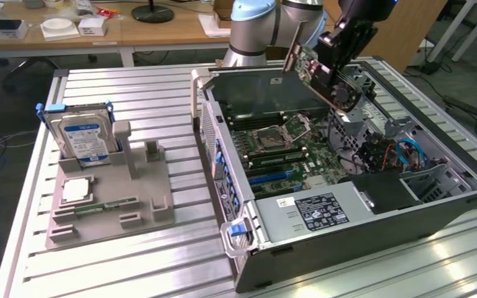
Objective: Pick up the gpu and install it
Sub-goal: 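Insert the gpu into the slot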
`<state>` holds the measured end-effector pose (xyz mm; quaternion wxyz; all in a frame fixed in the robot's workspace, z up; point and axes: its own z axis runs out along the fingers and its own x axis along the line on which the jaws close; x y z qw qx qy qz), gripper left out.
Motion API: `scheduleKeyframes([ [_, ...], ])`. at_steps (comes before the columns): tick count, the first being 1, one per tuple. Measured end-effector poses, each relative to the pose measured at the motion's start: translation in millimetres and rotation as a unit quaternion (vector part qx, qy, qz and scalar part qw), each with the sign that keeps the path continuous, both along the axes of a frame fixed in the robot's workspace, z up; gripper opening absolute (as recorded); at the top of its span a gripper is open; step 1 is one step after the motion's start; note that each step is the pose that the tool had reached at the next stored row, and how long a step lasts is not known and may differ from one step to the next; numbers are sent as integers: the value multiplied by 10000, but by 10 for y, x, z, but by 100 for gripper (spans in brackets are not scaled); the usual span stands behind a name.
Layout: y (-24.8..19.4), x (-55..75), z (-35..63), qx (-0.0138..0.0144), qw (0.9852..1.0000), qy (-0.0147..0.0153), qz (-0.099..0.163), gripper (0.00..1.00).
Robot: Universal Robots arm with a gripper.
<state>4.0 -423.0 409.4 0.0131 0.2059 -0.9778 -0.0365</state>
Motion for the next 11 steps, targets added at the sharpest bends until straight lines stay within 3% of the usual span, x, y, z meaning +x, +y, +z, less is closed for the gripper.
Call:
scheduleKeyframes([
  [5,1,3,-11,16,9995,0,328,26],
  [11,0,3,-33,17,9962,0,867,26],
])
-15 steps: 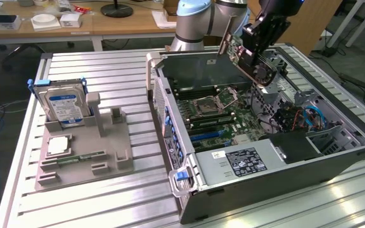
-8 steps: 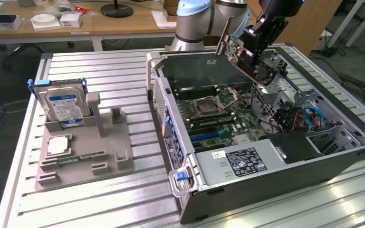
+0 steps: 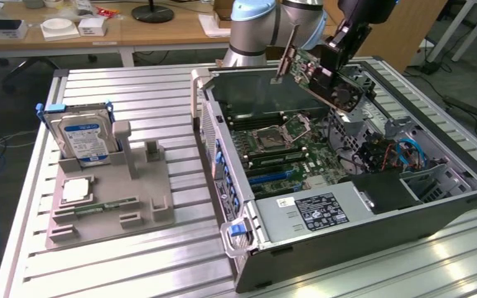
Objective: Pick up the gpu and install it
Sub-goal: 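Insert the gpu into the slot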
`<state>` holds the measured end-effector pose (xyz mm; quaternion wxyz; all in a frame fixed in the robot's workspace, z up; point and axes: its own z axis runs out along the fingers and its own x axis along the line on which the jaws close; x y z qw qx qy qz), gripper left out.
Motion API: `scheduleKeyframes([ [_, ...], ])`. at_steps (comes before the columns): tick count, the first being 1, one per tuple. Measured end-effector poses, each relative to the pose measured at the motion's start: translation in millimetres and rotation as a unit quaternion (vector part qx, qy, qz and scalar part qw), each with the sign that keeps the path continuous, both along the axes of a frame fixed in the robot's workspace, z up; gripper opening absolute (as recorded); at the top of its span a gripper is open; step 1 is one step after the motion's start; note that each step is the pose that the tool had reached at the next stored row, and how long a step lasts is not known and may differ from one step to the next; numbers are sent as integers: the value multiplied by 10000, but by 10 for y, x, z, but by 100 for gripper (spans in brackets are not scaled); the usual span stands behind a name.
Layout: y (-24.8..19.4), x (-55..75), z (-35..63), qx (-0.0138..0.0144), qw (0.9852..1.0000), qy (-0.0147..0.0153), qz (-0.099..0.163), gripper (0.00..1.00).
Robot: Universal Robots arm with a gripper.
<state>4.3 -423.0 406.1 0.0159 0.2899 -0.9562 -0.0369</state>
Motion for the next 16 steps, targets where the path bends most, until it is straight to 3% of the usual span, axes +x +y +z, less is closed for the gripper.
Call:
scheduleKeyframes([
  [3,0,0,-13,0,9996,0,275,26],
  [7,0,0,-29,0,9980,0,634,26],
  [12,0,0,-59,-1,9941,-7,1084,26],
  [16,0,0,-82,-4,9904,-43,1379,26],
])
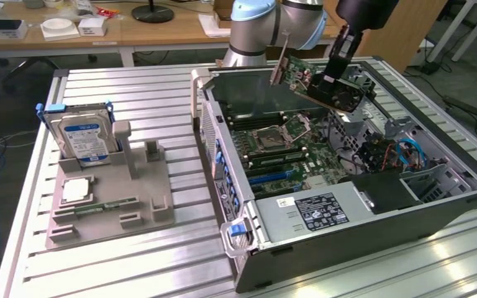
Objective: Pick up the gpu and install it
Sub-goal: 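Insert the gpu into the slot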
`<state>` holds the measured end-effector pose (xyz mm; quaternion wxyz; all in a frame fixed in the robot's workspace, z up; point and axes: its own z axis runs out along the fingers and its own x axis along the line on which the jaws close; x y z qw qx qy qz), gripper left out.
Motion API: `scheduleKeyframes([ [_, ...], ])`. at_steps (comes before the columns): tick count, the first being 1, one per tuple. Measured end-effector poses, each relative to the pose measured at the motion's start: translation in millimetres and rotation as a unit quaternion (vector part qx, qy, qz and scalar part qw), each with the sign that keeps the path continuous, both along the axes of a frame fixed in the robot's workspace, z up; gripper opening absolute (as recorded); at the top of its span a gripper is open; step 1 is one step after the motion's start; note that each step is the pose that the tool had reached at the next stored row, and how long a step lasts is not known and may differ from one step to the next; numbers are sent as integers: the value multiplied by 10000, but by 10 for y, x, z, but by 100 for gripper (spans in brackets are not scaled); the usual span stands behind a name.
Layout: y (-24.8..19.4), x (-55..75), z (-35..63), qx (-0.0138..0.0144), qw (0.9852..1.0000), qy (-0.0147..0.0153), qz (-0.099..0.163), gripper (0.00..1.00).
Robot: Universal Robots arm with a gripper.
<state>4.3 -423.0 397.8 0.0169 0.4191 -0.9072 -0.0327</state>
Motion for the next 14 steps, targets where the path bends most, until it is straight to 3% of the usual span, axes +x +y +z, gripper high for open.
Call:
scheduleKeyframes([
  [3,-1,0,-6,22,9999,-46,157,26],
  [6,0,0,-11,101,9995,-70,292,26],
  [7,0,0,-17,115,9993,-71,360,26],
  [14,0,0,-74,136,9954,-71,942,26],
])
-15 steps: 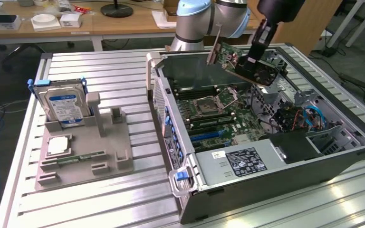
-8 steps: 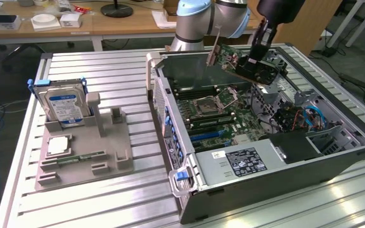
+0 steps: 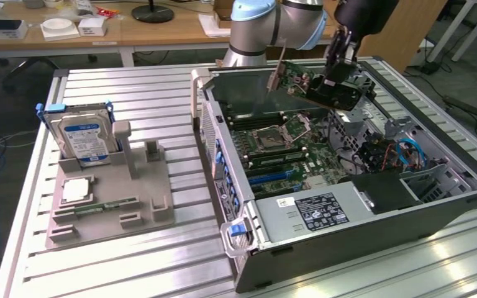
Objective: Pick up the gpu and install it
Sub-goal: 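Insert the gpu into the slot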
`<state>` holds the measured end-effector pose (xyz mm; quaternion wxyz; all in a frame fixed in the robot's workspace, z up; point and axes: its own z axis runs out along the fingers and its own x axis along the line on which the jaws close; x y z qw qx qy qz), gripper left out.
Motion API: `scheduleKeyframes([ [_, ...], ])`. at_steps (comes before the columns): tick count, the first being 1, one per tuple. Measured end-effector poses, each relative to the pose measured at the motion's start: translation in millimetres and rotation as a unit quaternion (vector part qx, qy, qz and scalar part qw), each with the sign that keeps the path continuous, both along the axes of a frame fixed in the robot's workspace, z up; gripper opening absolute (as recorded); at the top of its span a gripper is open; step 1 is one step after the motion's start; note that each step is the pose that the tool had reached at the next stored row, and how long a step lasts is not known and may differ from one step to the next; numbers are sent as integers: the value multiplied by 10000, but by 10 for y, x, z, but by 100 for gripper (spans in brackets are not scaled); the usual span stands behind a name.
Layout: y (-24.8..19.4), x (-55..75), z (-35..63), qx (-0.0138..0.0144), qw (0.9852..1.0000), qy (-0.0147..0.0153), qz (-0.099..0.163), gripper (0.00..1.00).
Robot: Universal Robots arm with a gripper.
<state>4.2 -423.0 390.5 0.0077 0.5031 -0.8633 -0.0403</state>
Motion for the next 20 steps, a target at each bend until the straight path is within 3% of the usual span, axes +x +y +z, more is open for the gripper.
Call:
scheduleKeyframes([
  [6,0,0,-26,-1,9990,-79,442,26],
  [11,0,1,-45,0,9967,-151,801,26],
  [15,0,0,-68,2,9937,-175,1104,26],
  [20,0,0,-113,9,9884,-182,1506,26],
])
